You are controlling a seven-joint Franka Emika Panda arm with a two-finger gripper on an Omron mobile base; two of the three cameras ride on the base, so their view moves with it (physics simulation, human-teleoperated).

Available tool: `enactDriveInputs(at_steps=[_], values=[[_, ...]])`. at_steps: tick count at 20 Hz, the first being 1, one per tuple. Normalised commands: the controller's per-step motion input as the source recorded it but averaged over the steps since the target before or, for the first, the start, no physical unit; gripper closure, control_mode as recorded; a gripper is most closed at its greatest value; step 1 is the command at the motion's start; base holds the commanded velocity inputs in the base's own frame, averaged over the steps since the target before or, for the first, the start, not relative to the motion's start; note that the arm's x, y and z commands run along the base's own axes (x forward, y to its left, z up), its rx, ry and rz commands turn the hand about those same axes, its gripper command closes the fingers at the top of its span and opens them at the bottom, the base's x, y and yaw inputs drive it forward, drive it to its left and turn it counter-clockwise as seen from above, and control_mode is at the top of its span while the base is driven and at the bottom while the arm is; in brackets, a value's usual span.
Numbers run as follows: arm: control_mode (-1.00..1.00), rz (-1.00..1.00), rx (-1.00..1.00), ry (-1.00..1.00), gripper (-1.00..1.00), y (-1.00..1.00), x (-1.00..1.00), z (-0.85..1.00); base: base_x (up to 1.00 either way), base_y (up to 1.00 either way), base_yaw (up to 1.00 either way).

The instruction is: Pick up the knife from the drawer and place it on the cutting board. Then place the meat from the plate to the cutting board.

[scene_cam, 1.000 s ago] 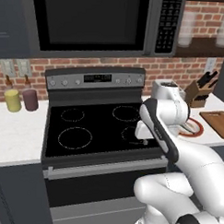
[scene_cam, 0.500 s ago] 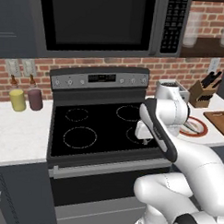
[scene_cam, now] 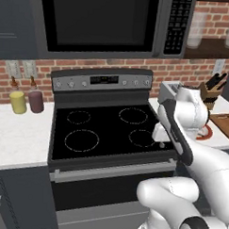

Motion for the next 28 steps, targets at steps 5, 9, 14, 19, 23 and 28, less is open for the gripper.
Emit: enactDriveInputs(at_steps=[5,9,14,19,23,28], values=[[-1.0,-0.13,0.06,0.06,-1.0,-0.88,-0.03,-0.08,0.0,0.0,0.0],[-1.0,-0.22,0.0,0.02,-1.0,-0.96,-0.29,-0.39,0.0,0.0,0.0],[-1.0,-0.13,0.0,0.0,-1.0,-0.96,-0.16,-0.44,0.0,0.0,0.0],[-1.0,0.05,0.0,0.0,-1.0,-0.62,0.11,-0.01,0.0,0.0,0.0],[-1.0,0.12,-0.03,0.16,-1.0,-0.41,0.46,0.2,0.0,0.0,0.0],[-1.0,0.12,0.0,0.14,-1.0,-0.49,0.3,-0.11,0.0,0.0,0.0]])
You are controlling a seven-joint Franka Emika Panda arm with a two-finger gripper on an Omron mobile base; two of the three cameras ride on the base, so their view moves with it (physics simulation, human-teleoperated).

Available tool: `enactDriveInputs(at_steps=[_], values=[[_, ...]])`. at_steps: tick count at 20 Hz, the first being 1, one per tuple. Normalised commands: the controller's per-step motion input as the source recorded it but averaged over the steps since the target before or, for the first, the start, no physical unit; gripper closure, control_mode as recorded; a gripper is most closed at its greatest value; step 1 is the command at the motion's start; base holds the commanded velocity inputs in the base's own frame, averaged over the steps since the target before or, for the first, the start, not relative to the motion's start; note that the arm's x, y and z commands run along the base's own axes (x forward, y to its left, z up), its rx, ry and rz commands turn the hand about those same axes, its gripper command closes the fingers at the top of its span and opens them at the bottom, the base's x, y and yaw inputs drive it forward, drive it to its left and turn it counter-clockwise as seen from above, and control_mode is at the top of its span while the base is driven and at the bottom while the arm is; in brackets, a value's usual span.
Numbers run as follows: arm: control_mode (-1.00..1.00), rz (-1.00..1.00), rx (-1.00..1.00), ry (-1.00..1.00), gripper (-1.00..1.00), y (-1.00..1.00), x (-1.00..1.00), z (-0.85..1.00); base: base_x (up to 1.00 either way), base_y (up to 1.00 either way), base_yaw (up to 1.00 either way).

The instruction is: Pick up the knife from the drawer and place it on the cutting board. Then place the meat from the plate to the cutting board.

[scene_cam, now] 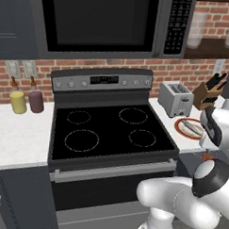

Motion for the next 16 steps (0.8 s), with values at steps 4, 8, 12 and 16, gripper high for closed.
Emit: enactDriveInputs(at_steps=[4,8,12,16], values=[[-1.0,0.11,0.0,0.04,-1.0,-0.34,0.03,-0.33,0.0,0.0,0.0],[-1.0,0.09,0.0,0.0,-1.0,-0.4,-0.02,-0.4,0.0,0.0,0.0],[-1.0,0.05,0.0,-0.03,-1.0,-0.32,-0.11,-0.45,0.0,0.0,0.0],[-1.0,0.06,0.0,-0.07,-1.0,-0.21,-0.01,-0.38,0.0,0.0,0.0]])
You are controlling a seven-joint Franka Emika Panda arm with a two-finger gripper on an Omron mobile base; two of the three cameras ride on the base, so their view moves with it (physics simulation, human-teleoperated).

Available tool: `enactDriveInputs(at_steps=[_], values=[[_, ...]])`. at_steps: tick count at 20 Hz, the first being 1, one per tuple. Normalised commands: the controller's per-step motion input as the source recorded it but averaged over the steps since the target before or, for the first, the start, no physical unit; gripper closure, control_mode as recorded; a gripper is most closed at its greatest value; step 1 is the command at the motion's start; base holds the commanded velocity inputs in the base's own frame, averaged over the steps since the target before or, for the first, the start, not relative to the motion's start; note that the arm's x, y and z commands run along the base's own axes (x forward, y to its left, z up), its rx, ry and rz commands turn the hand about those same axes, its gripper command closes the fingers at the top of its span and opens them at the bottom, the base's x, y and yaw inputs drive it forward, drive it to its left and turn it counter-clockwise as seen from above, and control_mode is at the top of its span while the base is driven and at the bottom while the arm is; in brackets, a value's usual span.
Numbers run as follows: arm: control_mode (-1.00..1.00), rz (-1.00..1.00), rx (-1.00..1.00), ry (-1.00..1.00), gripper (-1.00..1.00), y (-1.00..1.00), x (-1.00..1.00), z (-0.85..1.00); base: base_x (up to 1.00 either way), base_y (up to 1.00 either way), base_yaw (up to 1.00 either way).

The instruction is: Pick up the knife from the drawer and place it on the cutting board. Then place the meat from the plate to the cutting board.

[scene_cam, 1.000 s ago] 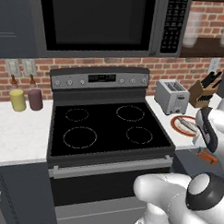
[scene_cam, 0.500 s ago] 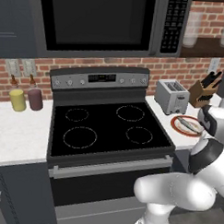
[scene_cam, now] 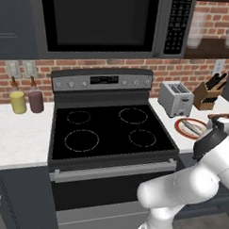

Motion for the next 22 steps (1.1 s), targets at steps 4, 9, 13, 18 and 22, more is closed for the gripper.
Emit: enactDriveInputs(at_steps=[4,9,13,18,22], values=[[-1.0,0.08,0.0,-0.11,-1.0,-0.24,0.0,-0.34,0.0,0.0,0.0],[-1.0,0.07,0.0,-0.09,-1.0,-0.24,0.0,-0.33,0.0,0.0,0.0],[-1.0,0.07,0.0,-0.02,-1.0,-0.25,0.0,-0.28,0.0,0.0,0.0],[-1.0,0.05,0.0,0.0,-1.0,-0.17,0.0,-0.13,0.0,0.0,0.0],[-1.0,0.01,0.01,0.01,-1.0,-0.06,0.0,0.0,0.0,0.0,0.0]])
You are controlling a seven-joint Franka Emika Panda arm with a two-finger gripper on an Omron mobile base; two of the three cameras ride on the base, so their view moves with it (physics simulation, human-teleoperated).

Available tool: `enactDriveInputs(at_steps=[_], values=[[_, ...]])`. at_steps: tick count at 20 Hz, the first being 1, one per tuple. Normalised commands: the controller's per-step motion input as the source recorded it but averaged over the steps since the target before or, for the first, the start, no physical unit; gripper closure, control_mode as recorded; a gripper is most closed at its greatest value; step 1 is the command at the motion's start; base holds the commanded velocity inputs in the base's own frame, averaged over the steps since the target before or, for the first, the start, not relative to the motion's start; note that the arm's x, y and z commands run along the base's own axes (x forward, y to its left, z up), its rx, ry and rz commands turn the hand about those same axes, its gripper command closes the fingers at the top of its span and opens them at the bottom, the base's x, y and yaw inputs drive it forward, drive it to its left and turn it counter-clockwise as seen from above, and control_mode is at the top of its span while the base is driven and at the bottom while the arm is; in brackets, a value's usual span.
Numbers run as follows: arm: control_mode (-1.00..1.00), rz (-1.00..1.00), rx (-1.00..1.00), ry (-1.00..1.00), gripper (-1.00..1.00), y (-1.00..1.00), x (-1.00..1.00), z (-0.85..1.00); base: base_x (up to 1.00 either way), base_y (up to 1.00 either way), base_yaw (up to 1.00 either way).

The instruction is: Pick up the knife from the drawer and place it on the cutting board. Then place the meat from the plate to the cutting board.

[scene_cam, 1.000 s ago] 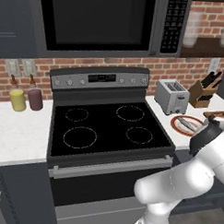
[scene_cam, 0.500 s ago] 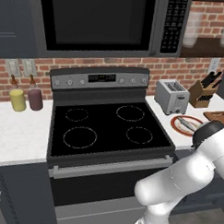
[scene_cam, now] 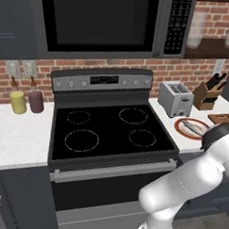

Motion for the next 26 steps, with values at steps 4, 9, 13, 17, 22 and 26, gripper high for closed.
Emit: enactDriveInputs(at_steps=[4,9,13,17,22,26], values=[[-1.0,0.0,0.02,0.0,-1.0,-0.03,0.0,-0.03,0.0,0.0,0.0],[-1.0,0.0,0.05,0.0,-1.0,0.0,0.0,-0.11,0.0,0.0,0.0],[-1.0,-0.02,0.05,0.0,-1.0,0.0,0.0,-0.15,0.0,0.0,0.0],[-1.0,-0.04,0.03,0.0,-1.0,0.0,0.0,-0.2,0.0,0.0,0.0],[-1.0,-0.06,0.02,0.01,-1.0,0.0,-0.01,-0.22,0.0,0.0,0.0],[-1.0,-0.06,0.01,0.04,-1.0,0.0,-0.03,-0.25,0.0,0.0,0.0]])
